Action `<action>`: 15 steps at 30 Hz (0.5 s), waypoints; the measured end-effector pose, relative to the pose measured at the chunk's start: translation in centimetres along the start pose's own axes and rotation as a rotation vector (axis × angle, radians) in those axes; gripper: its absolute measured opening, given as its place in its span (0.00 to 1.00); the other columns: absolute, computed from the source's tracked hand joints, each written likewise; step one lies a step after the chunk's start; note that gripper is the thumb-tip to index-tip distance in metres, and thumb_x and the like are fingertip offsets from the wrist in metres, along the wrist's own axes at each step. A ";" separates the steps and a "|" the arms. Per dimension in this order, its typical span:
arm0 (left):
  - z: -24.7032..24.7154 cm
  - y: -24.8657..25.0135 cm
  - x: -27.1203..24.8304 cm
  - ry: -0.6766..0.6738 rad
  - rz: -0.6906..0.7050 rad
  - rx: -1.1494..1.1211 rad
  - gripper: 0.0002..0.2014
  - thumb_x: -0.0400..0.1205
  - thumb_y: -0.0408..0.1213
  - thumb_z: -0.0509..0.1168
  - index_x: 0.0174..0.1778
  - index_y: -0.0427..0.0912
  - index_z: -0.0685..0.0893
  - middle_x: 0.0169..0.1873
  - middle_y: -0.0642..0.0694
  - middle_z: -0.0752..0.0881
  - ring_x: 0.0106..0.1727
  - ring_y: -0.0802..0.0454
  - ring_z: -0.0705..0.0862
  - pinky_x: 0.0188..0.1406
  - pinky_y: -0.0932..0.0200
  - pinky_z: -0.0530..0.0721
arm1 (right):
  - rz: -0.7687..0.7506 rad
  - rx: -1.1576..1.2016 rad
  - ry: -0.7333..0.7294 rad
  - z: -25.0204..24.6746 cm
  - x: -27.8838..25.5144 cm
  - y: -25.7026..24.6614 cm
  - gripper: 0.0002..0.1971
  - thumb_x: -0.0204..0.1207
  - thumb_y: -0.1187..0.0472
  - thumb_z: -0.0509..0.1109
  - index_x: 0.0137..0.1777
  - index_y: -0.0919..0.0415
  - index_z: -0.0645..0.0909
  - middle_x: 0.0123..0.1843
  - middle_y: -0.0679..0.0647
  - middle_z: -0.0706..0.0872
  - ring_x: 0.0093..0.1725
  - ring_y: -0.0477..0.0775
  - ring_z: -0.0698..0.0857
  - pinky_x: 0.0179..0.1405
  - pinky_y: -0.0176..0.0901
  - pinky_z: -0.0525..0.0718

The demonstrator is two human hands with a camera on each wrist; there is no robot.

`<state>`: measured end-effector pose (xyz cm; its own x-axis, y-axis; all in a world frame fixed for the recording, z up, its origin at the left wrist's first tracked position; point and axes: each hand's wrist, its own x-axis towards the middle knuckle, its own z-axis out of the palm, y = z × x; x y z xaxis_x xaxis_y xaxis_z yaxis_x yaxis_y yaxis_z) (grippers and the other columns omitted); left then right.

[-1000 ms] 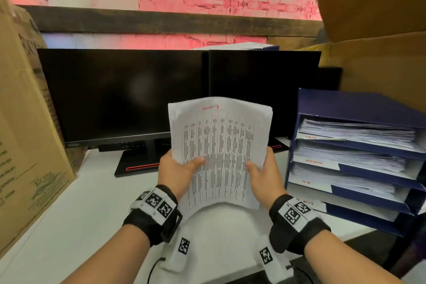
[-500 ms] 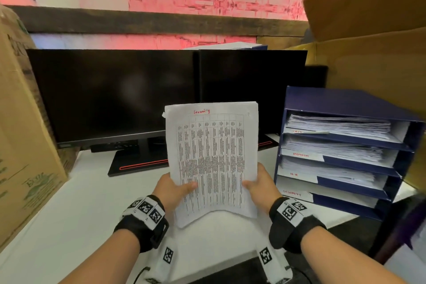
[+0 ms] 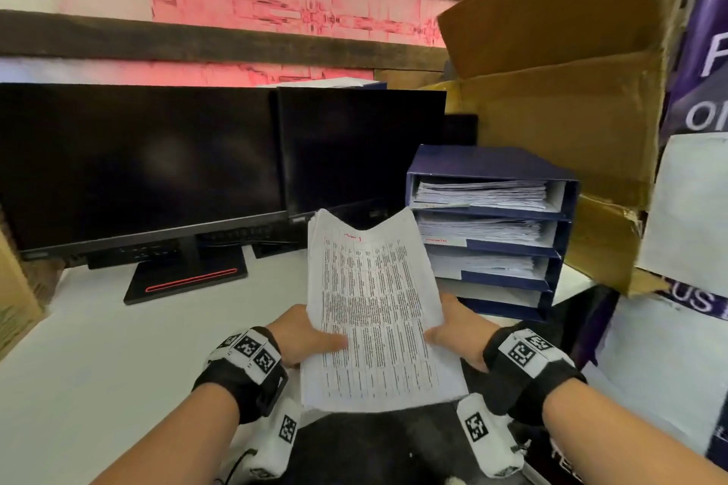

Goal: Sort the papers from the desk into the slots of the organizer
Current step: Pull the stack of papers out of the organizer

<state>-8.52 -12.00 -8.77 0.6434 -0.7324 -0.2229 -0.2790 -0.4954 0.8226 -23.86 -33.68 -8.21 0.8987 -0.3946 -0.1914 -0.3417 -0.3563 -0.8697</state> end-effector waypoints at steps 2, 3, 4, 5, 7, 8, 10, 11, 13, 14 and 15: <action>1.8 0.1 -0.1 -0.068 -0.007 0.081 0.20 0.72 0.46 0.77 0.59 0.53 0.84 0.54 0.53 0.89 0.54 0.55 0.88 0.60 0.51 0.86 | 0.050 -0.034 -0.016 -0.9 -0.8 2.1 0.32 0.67 0.64 0.77 0.70 0.56 0.69 0.60 0.53 0.85 0.58 0.53 0.85 0.51 0.46 0.87; 2.7 0.2 -0.2 -0.100 -0.010 0.119 0.18 0.73 0.47 0.76 0.59 0.55 0.84 0.54 0.54 0.89 0.54 0.56 0.88 0.61 0.53 0.85 | 0.072 -0.054 -0.022 -1.3 -0.9 3.4 0.35 0.63 0.61 0.79 0.70 0.57 0.70 0.60 0.54 0.86 0.59 0.55 0.86 0.54 0.50 0.87; 3.6 0.4 -0.2 -0.136 -0.008 0.156 0.18 0.73 0.48 0.75 0.58 0.56 0.84 0.54 0.56 0.89 0.54 0.57 0.87 0.61 0.55 0.85 | 0.105 -0.079 -0.021 -1.7 -1.0 4.8 0.36 0.61 0.60 0.79 0.70 0.59 0.70 0.61 0.55 0.86 0.59 0.57 0.86 0.55 0.51 0.87; 4.4 0.6 -0.2 -0.163 -0.008 0.194 0.19 0.73 0.49 0.75 0.59 0.56 0.84 0.54 0.57 0.88 0.54 0.59 0.87 0.60 0.58 0.84 | 0.137 -0.116 -0.007 -2.1 -1.4 5.8 0.36 0.60 0.61 0.79 0.69 0.61 0.69 0.62 0.58 0.85 0.60 0.60 0.86 0.56 0.52 0.86; 5.6 1.2 0.2 -0.195 0.001 0.258 0.21 0.71 0.51 0.76 0.61 0.55 0.84 0.54 0.58 0.88 0.54 0.59 0.86 0.60 0.59 0.83 | 0.155 -0.184 0.017 -2.7 -2.6 6.8 0.38 0.59 0.62 0.77 0.70 0.66 0.70 0.63 0.63 0.83 0.61 0.65 0.85 0.59 0.56 0.86; 6.0 1.5 0.7 -0.206 0.004 0.275 0.23 0.69 0.53 0.77 0.60 0.56 0.85 0.53 0.58 0.88 0.55 0.58 0.86 0.62 0.57 0.83 | 0.147 -0.172 0.016 -3.0 -3.4 6.9 0.37 0.60 0.64 0.77 0.71 0.67 0.71 0.63 0.65 0.84 0.62 0.66 0.84 0.61 0.57 0.85; 7.0 2.1 1.6 -0.232 0.018 0.288 0.27 0.64 0.57 0.78 0.59 0.57 0.86 0.53 0.59 0.89 0.56 0.58 0.86 0.65 0.53 0.82 | 0.144 -0.087 -0.042 -3.9 -4.6 7.4 0.33 0.62 0.65 0.77 0.70 0.64 0.76 0.64 0.63 0.85 0.64 0.65 0.84 0.64 0.56 0.84; 7.5 2.3 2.1 -0.244 0.026 0.292 0.30 0.61 0.59 0.78 0.59 0.57 0.86 0.53 0.59 0.89 0.56 0.57 0.86 0.65 0.53 0.82 | 0.145 -0.032 -0.084 -4.5 -5.2 7.4 0.34 0.59 0.62 0.79 0.69 0.61 0.78 0.64 0.61 0.86 0.64 0.63 0.84 0.66 0.57 0.82; 8.7 3.0 2.9 -0.272 0.041 0.290 0.32 0.60 0.60 0.78 0.61 0.57 0.86 0.55 0.58 0.88 0.58 0.57 0.85 0.66 0.53 0.81 | 0.178 0.086 -0.127 -6.0 -5.8 8.2 0.36 0.55 0.63 0.79 0.68 0.58 0.80 0.63 0.59 0.87 0.65 0.62 0.85 0.68 0.62 0.80; 9.4 3.3 3.2 -0.286 0.051 0.284 0.31 0.62 0.58 0.79 0.61 0.57 0.85 0.57 0.58 0.88 0.58 0.57 0.85 0.67 0.54 0.81 | 0.201 0.148 -0.125 -6.8 -6.0 8.9 0.34 0.57 0.68 0.77 0.68 0.59 0.80 0.63 0.59 0.87 0.65 0.63 0.85 0.69 0.65 0.79; 10.0 3.7 3.3 -0.297 0.058 0.268 0.28 0.65 0.55 0.79 0.61 0.57 0.85 0.58 0.57 0.87 0.59 0.57 0.85 0.66 0.56 0.80 | 0.223 0.188 -0.116 -7.4 -6.1 9.6 0.33 0.59 0.72 0.73 0.68 0.60 0.80 0.63 0.60 0.87 0.65 0.64 0.85 0.69 0.67 0.78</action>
<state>-14.53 -20.93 -11.68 0.3978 -0.8466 -0.3535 -0.5100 -0.5244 0.6819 -34.67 -40.97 -12.02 0.8366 -0.3421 -0.4279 -0.4866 -0.1050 -0.8673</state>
